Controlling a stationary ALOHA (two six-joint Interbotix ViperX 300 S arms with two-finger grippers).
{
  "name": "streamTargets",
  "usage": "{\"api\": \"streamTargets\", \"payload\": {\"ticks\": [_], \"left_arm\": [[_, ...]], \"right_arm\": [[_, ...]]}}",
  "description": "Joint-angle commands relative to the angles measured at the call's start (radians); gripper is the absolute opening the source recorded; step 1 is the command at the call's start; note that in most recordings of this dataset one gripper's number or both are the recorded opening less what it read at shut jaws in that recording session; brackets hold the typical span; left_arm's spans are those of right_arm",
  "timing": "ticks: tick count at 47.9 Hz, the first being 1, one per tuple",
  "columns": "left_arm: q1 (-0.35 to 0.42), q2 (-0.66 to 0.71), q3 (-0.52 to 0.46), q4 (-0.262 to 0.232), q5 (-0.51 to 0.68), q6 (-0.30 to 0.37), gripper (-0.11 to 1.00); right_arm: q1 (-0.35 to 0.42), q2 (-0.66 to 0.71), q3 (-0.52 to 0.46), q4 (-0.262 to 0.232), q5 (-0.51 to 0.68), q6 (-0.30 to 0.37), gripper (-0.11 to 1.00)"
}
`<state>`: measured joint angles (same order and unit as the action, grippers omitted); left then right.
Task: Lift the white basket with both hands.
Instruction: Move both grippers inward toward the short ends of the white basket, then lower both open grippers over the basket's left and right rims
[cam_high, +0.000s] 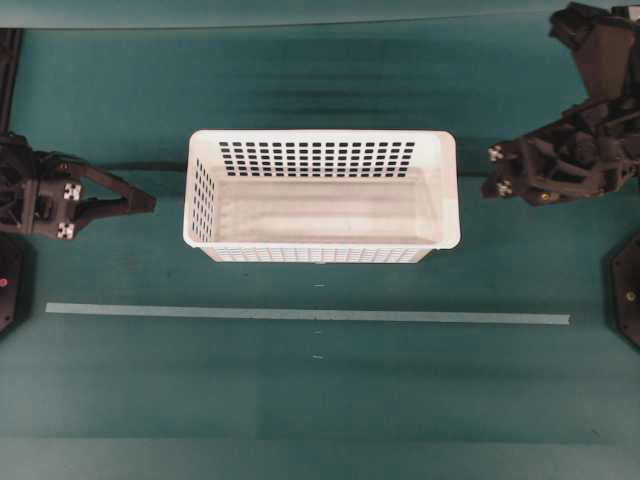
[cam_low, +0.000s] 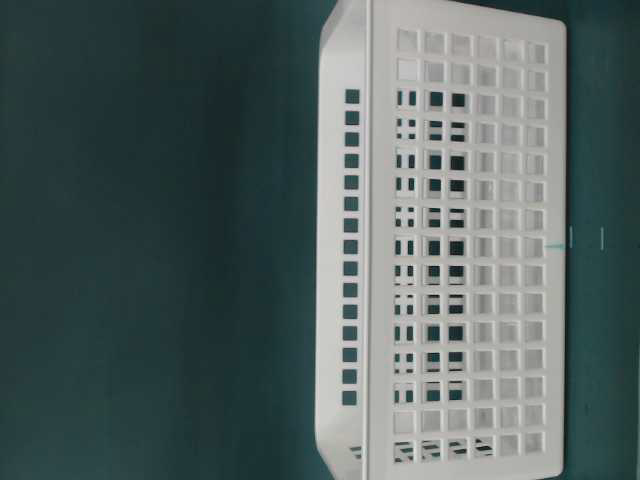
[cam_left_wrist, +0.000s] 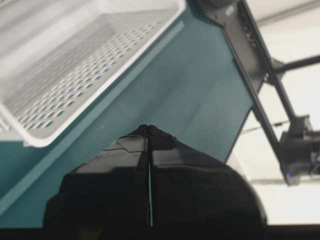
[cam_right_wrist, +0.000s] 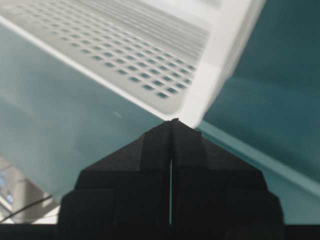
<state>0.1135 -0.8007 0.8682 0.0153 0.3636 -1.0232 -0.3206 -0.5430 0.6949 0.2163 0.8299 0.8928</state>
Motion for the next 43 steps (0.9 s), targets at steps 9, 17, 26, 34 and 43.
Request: {"api": "streamTargets", "payload": {"ticks": [9, 17, 26, 34, 43], "left_arm": [[0.077, 0.037, -0.041, 0.008, 0.195, -0.161, -0.05], [0.098, 0.081, -0.057, 0.008, 0.230, -0.187, -0.05], [0.098, 0.112, -0.067, 0.008, 0.232, -0.206, -0.05], [0.098, 0.115, -0.067, 0.008, 0.233, -0.206, -0.04], [0.098, 0.118, -0.069, 0.008, 0.216, -0.206, 0.05]], "right_arm": [[0.002, 0.121, -0.123, -0.094, 0.238, 0.112, -0.03], [0.005, 0.198, -0.189, -0.112, 0.353, 0.129, -0.03], [0.005, 0.233, -0.224, -0.124, 0.344, 0.129, -0.01], [0.005, 0.238, -0.227, -0.129, 0.308, 0.129, 0.02], [0.009, 0.238, -0.221, -0.130, 0.253, 0.130, 0.08]]}}
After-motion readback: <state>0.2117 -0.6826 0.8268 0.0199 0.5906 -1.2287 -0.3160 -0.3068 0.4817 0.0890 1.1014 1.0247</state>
